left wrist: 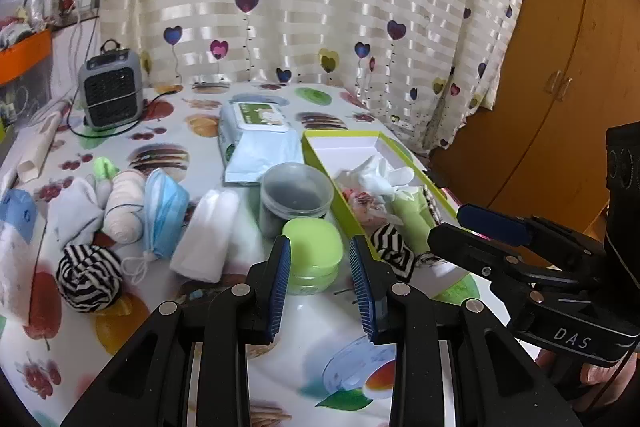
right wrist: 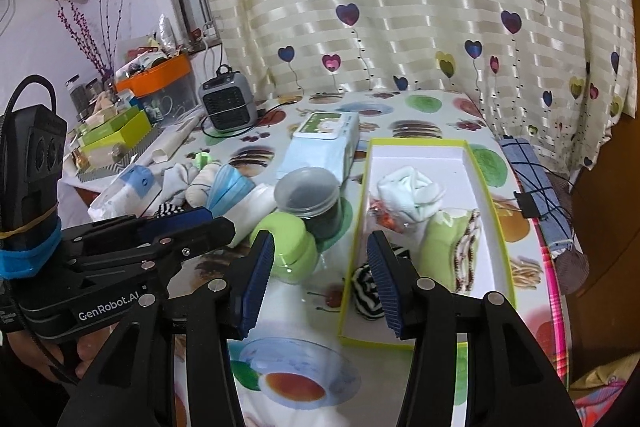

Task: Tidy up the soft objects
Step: 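Withdraw both grippers from the box back over the table, then lower the left gripper onto the white rolled towel and close it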

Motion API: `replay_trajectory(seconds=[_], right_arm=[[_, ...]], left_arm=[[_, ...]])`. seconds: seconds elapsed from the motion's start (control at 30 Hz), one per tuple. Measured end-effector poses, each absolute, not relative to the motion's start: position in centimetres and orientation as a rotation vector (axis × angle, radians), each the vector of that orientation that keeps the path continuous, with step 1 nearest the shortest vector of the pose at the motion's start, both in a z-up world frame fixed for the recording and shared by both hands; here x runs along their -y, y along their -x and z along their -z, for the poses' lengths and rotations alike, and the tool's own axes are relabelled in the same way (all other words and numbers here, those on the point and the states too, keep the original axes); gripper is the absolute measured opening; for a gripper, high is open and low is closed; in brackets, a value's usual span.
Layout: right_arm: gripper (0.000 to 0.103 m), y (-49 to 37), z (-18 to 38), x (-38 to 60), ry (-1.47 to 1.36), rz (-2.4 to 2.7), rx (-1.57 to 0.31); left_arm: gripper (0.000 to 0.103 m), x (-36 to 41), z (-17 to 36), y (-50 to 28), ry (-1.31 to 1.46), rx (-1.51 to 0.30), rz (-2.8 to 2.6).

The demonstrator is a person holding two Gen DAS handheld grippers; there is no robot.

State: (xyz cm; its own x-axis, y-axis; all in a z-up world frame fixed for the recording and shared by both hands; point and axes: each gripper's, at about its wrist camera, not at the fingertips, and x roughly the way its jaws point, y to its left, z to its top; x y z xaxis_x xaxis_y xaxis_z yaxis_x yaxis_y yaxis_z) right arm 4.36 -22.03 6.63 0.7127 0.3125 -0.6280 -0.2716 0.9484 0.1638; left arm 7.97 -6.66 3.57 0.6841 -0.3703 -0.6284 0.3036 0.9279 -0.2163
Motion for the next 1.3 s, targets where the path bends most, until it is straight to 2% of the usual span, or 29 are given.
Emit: replay_trajectory(seconds=[0.37, 0.5, 1.3], right_arm=[[0.050, -4.3, -6.7, 20.5, -0.051, -0.363, -0.705], [0.056, -4.4, -6.5, 19.8, -0.044, -0.378, -0.712], [0.057, -5.2, -5.5, 16.7, 0.001, -0.449, -0.757]], left_arm=[[0.028, 5.2, -2.9, -7.5, 0.120, -0.735, 0.352], [0.028, 4.4, -2.4, -7.5, 0.125, -0.740, 0.334], [0.028, -0.6, -0.2, -8.5, 0.181, -0.790, 0.243]])
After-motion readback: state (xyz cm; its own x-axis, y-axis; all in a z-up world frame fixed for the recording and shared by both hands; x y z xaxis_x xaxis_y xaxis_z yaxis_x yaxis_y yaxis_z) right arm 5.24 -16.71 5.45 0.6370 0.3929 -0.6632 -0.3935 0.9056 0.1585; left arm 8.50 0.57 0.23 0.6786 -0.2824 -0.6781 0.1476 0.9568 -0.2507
